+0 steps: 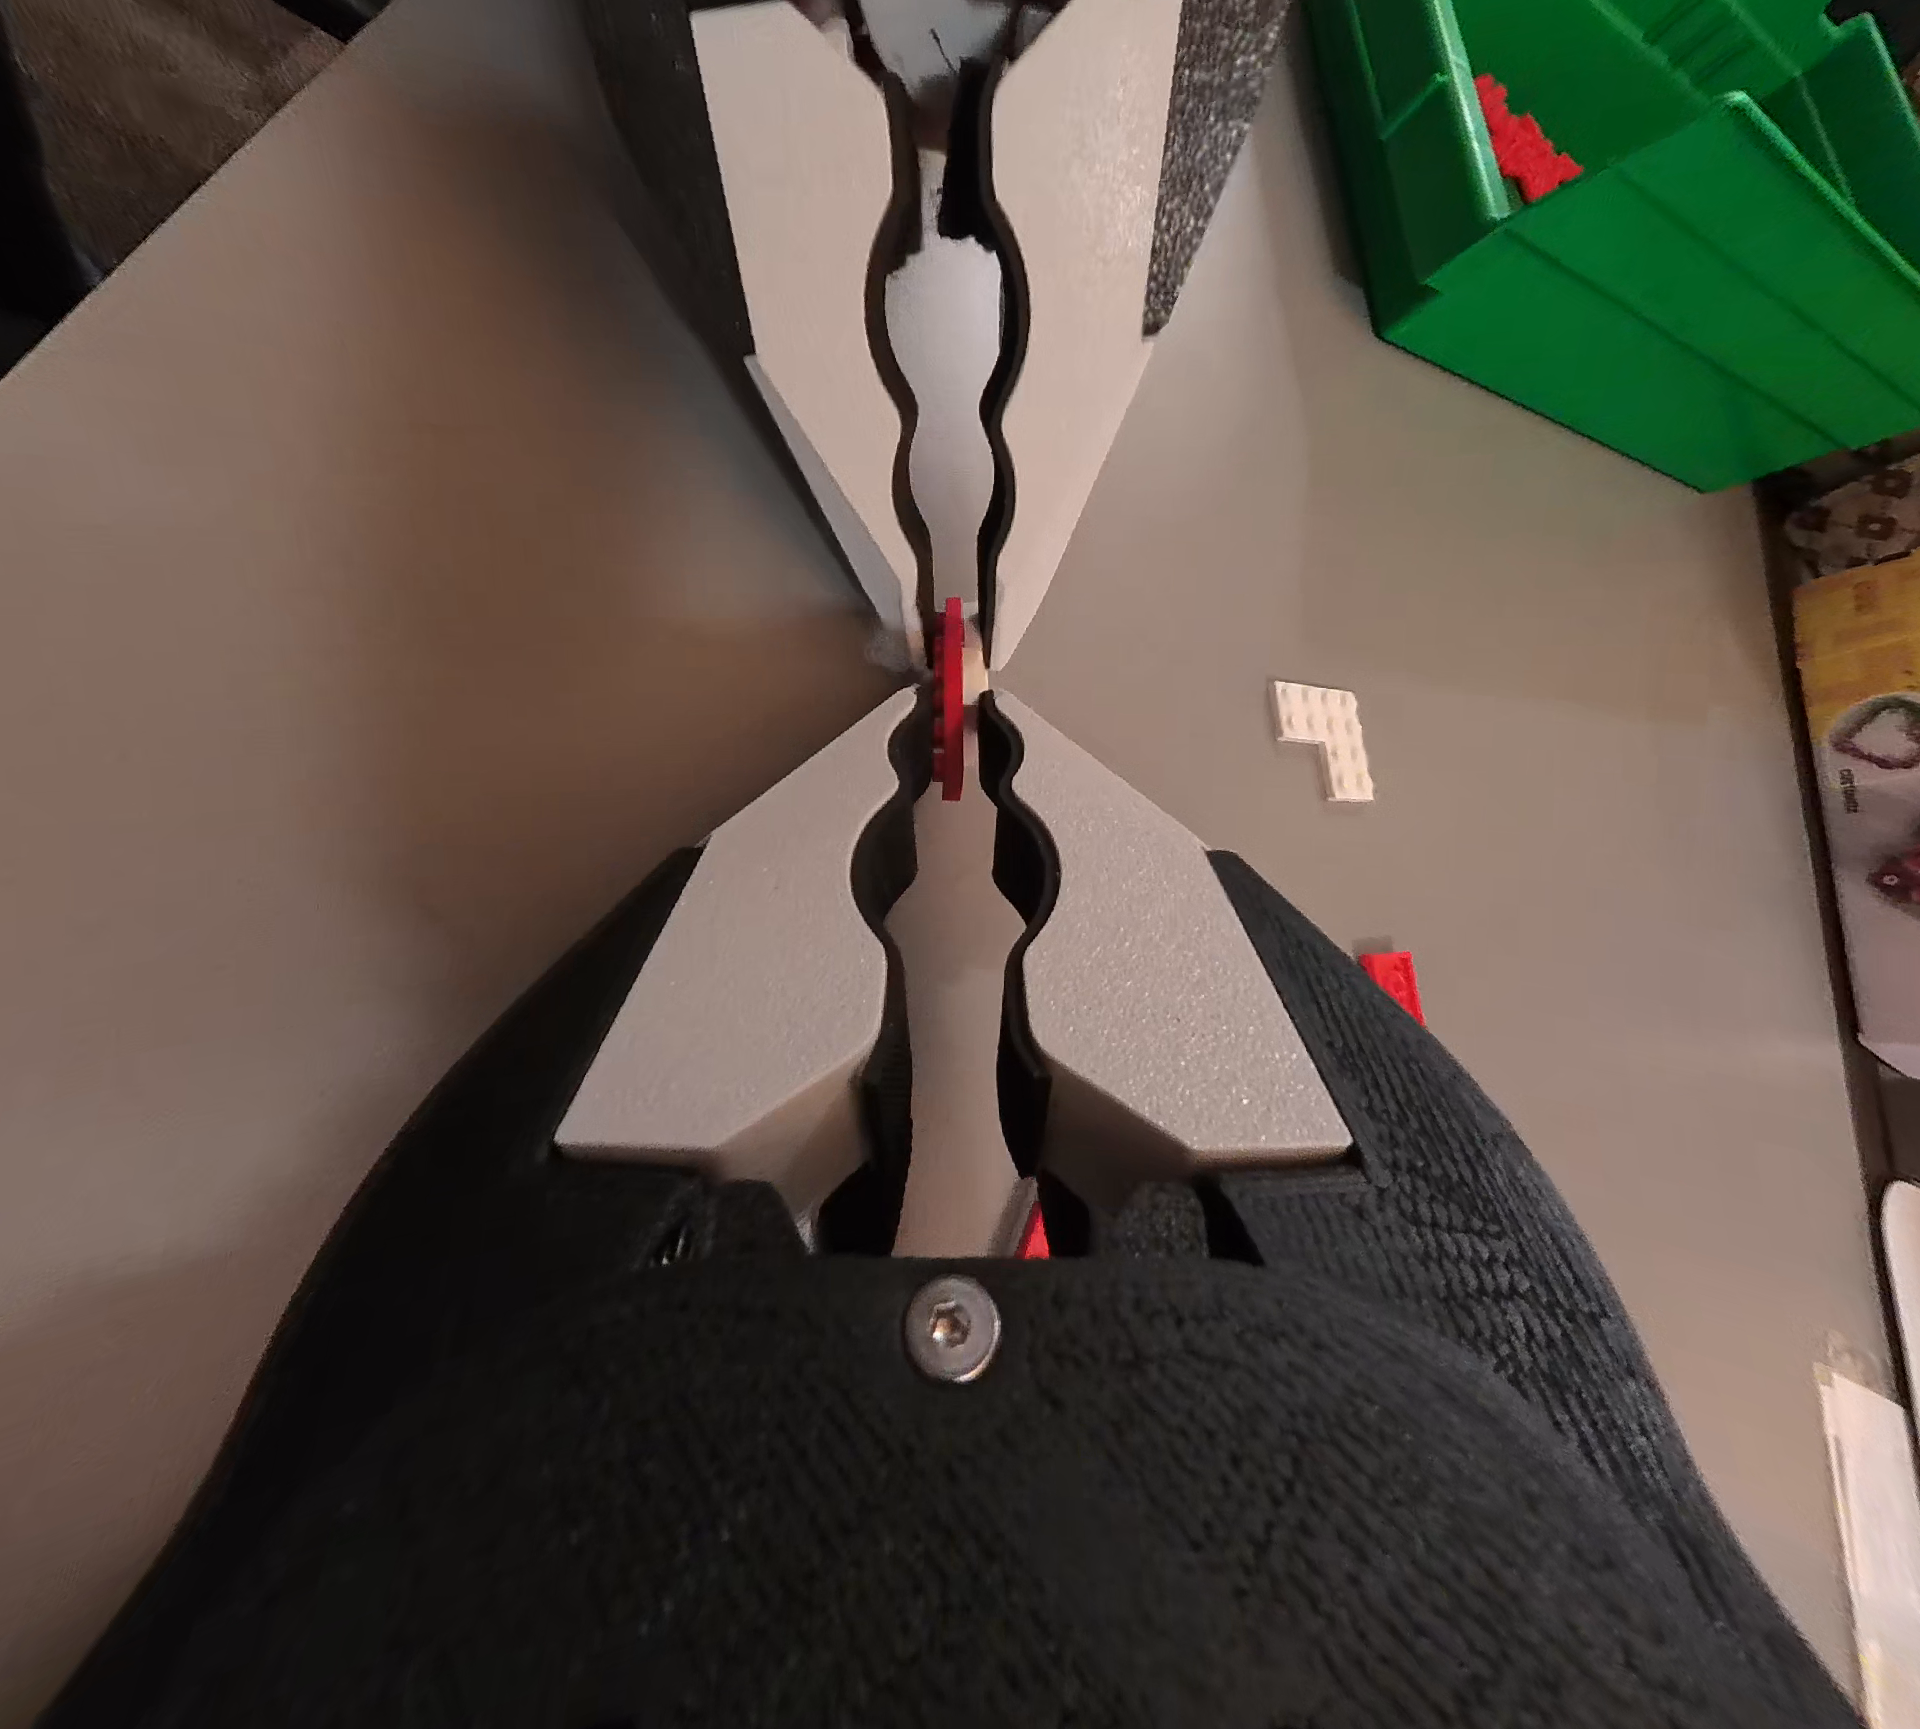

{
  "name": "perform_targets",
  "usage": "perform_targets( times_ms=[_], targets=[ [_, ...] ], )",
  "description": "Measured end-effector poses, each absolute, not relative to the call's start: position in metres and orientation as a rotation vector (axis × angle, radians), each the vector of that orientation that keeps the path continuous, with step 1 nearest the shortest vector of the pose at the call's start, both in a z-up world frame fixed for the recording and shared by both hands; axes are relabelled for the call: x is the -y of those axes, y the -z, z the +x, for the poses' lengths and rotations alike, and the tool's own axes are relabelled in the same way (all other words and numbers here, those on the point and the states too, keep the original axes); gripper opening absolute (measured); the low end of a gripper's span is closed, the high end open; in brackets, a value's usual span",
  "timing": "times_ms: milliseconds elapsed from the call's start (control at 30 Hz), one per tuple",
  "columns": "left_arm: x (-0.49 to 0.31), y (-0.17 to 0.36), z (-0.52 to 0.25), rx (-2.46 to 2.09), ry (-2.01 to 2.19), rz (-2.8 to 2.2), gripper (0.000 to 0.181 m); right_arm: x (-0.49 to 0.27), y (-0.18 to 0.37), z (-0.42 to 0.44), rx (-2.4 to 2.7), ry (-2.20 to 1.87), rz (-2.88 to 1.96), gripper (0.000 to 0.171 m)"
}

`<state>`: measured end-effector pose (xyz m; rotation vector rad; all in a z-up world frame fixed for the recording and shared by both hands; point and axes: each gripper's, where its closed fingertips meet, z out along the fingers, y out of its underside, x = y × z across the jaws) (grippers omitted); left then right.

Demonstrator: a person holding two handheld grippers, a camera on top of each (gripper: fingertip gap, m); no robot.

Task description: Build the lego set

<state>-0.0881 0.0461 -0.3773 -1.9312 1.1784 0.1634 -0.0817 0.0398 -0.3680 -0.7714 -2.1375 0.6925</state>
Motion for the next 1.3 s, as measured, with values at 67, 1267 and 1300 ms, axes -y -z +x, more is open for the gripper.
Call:
perform_targets(
  times_ms=[67, 1267, 1300],
  targets=[
    [-0.046, 0.373, -0.088, -1.175, -0.163, -1.905, 0.007, -0.041, 0.365, -0.082, 2.12, -0.712, -0.765, 0.006],
    [-0.05, 0.352, -0.09, -1.173, -0.288, -1.713, 0.008, -0.046, 0.35, -0.09, 1.982, -0.421, -0.461, 0.006],
    [-0.051, 0.35, -0.09, -1.174, -0.3, -1.701, 0.008, -0.047, 0.349, -0.09, 1.974, -0.429, -0.468, 0.006]
  ],
)
